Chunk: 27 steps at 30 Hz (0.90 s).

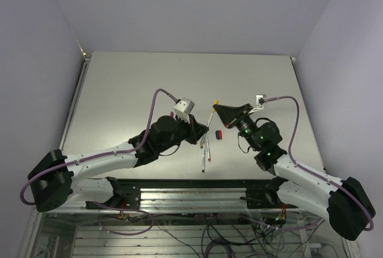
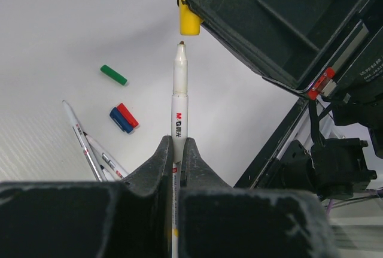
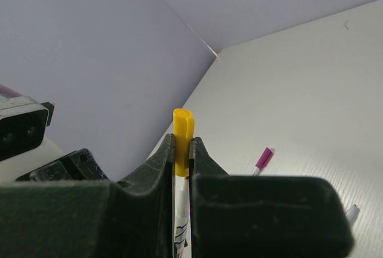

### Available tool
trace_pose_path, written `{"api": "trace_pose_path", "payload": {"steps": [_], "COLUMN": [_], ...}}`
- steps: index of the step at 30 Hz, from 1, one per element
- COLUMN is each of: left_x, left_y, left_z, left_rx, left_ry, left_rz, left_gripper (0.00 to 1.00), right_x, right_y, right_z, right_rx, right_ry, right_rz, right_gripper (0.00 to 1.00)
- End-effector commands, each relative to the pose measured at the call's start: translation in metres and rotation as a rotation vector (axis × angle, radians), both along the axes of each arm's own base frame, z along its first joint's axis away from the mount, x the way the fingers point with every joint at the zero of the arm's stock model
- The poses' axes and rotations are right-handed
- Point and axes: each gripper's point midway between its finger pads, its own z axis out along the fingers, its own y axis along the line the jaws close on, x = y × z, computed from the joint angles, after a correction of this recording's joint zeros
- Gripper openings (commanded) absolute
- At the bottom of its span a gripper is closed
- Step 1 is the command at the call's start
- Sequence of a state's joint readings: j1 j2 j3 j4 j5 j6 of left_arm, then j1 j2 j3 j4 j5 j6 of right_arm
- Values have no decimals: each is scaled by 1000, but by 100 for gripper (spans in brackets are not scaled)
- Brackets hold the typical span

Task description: Insert the pens into the pen caps

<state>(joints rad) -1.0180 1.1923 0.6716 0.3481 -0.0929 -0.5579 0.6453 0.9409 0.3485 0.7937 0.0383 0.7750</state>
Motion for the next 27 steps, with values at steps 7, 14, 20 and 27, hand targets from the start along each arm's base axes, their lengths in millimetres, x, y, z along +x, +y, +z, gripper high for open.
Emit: {"api": "trace_pose_path", "payload": {"steps": [7, 14, 20, 27], "left_x": [3, 6, 9, 13], "left_y": [0, 2, 1, -1], "left_z": [15, 15, 17, 21], "left_rx": [-49, -54, -83, -115], "left_ry": [-29, -31, -27, -28], "left_rz": [13, 32, 52, 71], "left_gripper": [7, 7, 7, 7], "right_x": [-1, -3, -8, -17], "right_y": [2, 5, 11, 23], "right_z": [-4, -7, -13, -31], "right_rx": [1, 7, 34, 30], "right_ry": [-7, 3, 25, 66], "right_rz": [13, 34, 77, 159], "right_gripper": [0, 0, 0, 0]}}
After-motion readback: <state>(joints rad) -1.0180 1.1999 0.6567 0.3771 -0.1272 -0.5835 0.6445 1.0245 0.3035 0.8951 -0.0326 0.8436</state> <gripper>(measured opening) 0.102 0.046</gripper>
